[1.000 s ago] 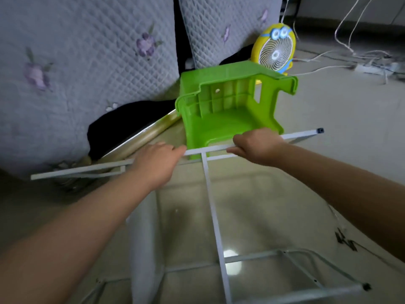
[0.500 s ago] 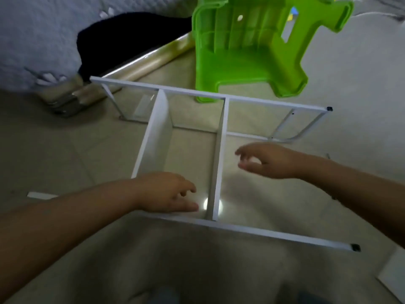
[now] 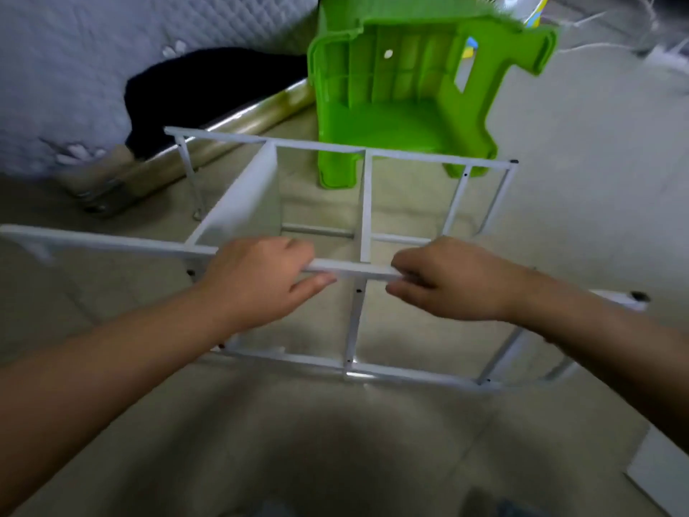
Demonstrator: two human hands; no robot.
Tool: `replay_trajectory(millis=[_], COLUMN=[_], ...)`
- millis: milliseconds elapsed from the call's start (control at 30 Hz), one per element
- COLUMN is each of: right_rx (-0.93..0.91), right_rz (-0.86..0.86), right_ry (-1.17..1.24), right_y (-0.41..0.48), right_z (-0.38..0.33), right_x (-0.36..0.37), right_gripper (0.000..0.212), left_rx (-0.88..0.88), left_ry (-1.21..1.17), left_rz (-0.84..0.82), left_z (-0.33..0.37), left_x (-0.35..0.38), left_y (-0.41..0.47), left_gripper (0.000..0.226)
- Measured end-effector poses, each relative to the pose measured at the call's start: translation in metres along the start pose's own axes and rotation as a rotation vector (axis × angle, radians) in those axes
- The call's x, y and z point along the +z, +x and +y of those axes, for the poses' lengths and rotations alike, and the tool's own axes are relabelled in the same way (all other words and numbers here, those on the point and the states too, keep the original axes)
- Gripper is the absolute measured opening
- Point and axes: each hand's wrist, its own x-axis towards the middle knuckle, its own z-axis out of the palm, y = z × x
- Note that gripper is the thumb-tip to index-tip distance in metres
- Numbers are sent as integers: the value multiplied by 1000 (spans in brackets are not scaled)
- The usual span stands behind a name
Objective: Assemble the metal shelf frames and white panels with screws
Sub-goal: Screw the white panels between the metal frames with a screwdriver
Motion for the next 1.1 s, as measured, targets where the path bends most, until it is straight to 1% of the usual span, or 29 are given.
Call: replay_trajectory(millis=[33, 67, 133, 167, 233, 300, 333, 400, 467, 533, 567, 633, 667, 733, 800, 833, 967, 1033, 1067, 1100], right_rx=[29, 47, 53, 47, 34, 32, 45, 120, 212, 244, 233, 202, 199, 208, 243, 261, 335, 351, 347, 353], right_rz=[115, 219, 359, 402, 451, 476, 486, 466, 444, 455, 459, 434, 416, 399, 390, 385, 367, 386, 422, 483], right_ry=[-51, -80, -88, -71, -28, -11, -12, -17, 0, -3, 4, 58, 79, 76, 55, 44, 13, 39, 80, 137], right_y=[4, 8, 19, 25, 36, 49, 58, 74, 83, 86, 87, 86, 84, 75, 58, 49, 11, -9, -18, -28], right_z=[3, 8, 20, 25, 39, 56, 66, 88, 111, 125, 130, 136, 138, 142, 150, 155, 177, 184, 189, 192], right_x=[-17, -32, -63, -77, -100, -111, -112, -103, -88, -78, -76, -77, -78, -81, -81, -81, -72, -67, -65, -63], right_gripper=[41, 42, 38, 37, 38, 38, 37, 34, 27, 22, 22, 22, 23, 24, 28, 29, 17, 23, 26, 28], left_rx=[-19, -38, -62, -68, -135, -199, -224, -253, -271, -286, -311, -411, -464, -506, -535, -551, -544, -533, -490, -412], left_ry=[11, 9, 11, 43, 139, 190, 185, 187, 253, 207, 125, -48, -88, -29, 40, 58, 147, 234, 317, 424], left_rz=[117, 184, 288, 311, 243, 93, 25, -64, -122, -108, -89, -131, -175, -224, -231, -223, -257, -276, -282, -229], left_z=[-6, -10, -20, -24, -32, -41, -43, -44, -37, -20, -10, 9, 18, 29, 35, 35, 49, 55, 60, 64], left_x=[-6, -12, -25, -30, -39, -34, -31, -20, -5, 5, 7, 9, 10, 12, 10, 11, 5, 4, 2, 6], left_y=[17, 36, 73, 89, 119, 145, 156, 173, 181, 182, 181, 181, 180, 180, 180, 179, 183, 186, 186, 187], left_gripper=[45, 47, 51, 53, 62, 72, 72, 59, 50, 50, 50, 50, 48, 37, 25, 22, 24, 28, 30, 31])
